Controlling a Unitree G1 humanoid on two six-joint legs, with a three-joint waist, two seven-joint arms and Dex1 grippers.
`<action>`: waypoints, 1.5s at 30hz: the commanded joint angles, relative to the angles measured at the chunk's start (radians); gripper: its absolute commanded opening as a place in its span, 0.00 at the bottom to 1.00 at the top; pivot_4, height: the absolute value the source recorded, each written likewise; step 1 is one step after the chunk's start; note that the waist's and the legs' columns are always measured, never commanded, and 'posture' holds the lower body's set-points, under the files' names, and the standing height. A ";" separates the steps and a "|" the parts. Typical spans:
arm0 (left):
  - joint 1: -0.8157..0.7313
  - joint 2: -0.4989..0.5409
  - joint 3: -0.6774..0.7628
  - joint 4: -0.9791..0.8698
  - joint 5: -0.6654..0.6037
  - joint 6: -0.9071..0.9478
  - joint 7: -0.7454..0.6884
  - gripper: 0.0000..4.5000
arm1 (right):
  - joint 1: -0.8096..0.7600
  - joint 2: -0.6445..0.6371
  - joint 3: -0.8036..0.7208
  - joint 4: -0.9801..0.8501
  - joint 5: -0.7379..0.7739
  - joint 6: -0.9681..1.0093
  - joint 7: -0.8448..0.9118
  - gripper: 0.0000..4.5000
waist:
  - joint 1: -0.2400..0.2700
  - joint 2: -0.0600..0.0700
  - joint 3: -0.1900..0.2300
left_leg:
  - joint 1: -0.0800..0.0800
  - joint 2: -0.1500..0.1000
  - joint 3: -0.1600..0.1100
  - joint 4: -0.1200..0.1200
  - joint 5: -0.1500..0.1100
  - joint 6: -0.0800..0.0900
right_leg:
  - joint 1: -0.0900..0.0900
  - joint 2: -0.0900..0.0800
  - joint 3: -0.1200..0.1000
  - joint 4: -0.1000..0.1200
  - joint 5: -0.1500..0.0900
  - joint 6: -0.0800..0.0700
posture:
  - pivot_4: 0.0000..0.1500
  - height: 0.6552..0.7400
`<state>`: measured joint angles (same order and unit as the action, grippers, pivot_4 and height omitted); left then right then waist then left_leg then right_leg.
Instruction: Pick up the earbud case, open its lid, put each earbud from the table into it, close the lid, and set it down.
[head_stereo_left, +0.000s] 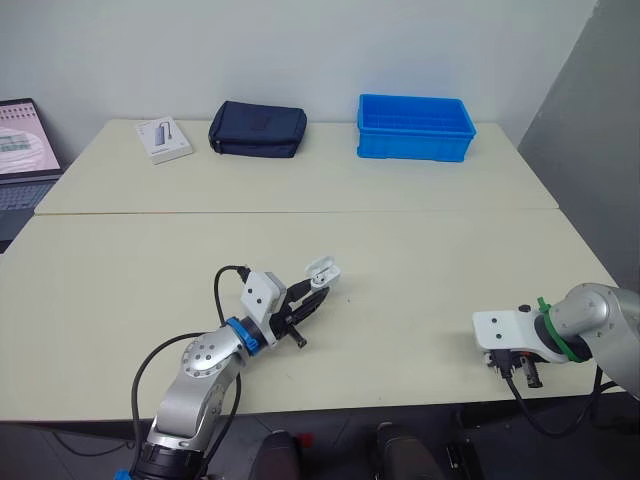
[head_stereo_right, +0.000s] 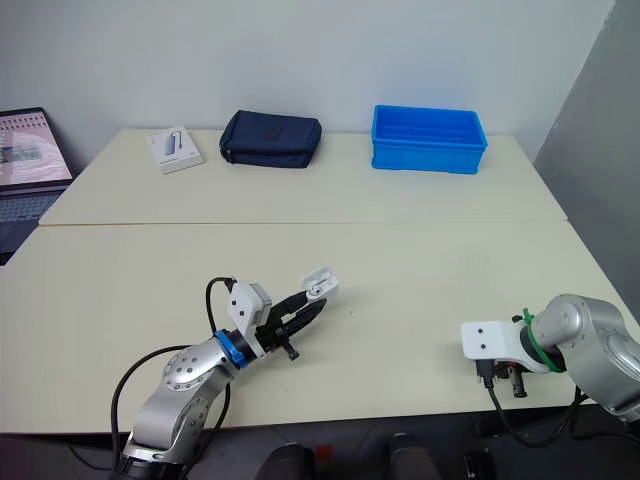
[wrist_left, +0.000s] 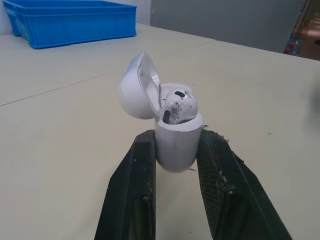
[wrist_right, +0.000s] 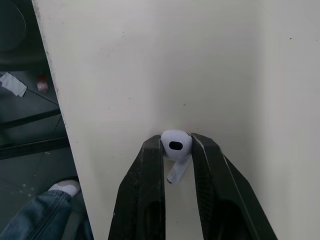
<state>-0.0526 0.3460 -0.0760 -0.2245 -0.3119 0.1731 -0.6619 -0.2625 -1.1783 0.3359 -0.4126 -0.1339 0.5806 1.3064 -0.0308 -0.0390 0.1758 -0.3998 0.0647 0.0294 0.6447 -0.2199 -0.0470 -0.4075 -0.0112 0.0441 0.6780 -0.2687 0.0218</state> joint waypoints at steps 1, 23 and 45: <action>-0.024 -0.007 0.003 -0.010 -0.004 -0.022 -0.004 0.18 | -0.062 0.039 -0.067 -0.028 0.045 0.007 -0.021 0.09 | -0.002 0.000 0.000 | 0.000 0.000 0.000 0.000 0.000 0.000 | 0.000 0.000 0.000 0.000 0.000 0.000 | 1.00 0.86; -0.117 -0.011 0.013 0.043 -0.018 -0.054 -0.047 0.18 | -0.164 0.976 -0.153 0.110 0.277 -0.271 -0.608 0.09 | 0.001 0.000 0.001 | -0.008 0.001 -0.002 -0.002 0.000 0.000 | -0.005 0.001 -0.003 0.001 0.002 0.007 | 1.00 0.86; -0.112 -0.015 0.010 0.027 -0.021 -0.043 -0.055 0.18 | -0.146 0.945 -0.077 0.308 0.193 -0.489 -0.641 0.09 | 0.001 0.000 0.001 | -0.008 0.001 -0.002 -0.003 0.000 0.000 | -0.006 0.002 -0.003 0.001 0.002 0.007 | 1.00 0.86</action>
<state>-0.1572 0.3355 -0.0725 -0.1567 -0.3134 0.1443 -0.7126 -0.4035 -0.2313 0.2506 -0.0938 0.0673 0.1129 0.6687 -0.0295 -0.0391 0.1767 -0.4076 0.0660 0.0271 0.6422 -0.2199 -0.0470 -0.4136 -0.0091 0.0413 0.6789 -0.2663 0.0284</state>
